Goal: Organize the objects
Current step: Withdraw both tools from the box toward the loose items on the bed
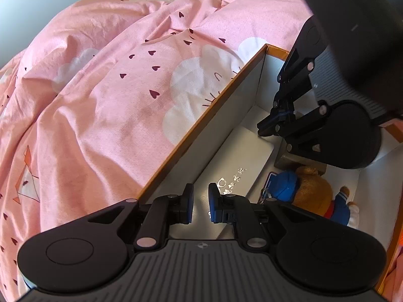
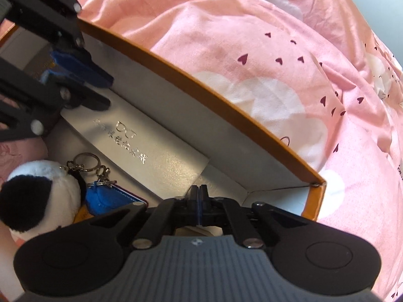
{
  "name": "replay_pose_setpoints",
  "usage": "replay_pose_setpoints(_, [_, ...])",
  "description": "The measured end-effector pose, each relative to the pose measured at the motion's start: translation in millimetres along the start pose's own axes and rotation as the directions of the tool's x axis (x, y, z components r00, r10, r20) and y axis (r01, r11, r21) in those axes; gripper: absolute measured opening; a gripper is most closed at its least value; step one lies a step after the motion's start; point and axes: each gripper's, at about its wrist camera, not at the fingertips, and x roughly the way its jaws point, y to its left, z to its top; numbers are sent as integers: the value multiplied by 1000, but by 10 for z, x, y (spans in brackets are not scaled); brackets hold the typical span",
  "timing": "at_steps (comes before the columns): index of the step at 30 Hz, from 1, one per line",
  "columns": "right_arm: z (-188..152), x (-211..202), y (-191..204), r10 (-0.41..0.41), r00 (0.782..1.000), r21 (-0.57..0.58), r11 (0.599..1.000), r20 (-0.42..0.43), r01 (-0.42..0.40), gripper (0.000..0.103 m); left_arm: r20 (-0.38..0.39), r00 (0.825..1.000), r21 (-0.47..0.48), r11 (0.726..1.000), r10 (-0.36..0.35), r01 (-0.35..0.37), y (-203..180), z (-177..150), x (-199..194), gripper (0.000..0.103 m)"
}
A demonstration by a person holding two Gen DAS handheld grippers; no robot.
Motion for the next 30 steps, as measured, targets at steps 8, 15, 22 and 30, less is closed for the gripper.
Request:
replay_pose_setpoints(8, [-125,-476,43,88,996,-254,964,33,-76,36,17,1000,13,1000,-19,19,-161,-32,27,15])
replay_pose_setpoints(15, [-190,-515,130,77,994,-167,982,-76,-88,35,41,998,-61,996,-55,57,-218,-16,-21,15])
replay_pose_setpoints(22, [-389,-582,421,92,994,-438,892,-67,-112,63,42,997,-58,996,-64,67,-297,-39,-35,15])
replay_pose_setpoints(30, [-512,-519,710,95,990,-740,657,-106,-142,70,35,998,-71,996,-58,61,-281,-44,-32,15])
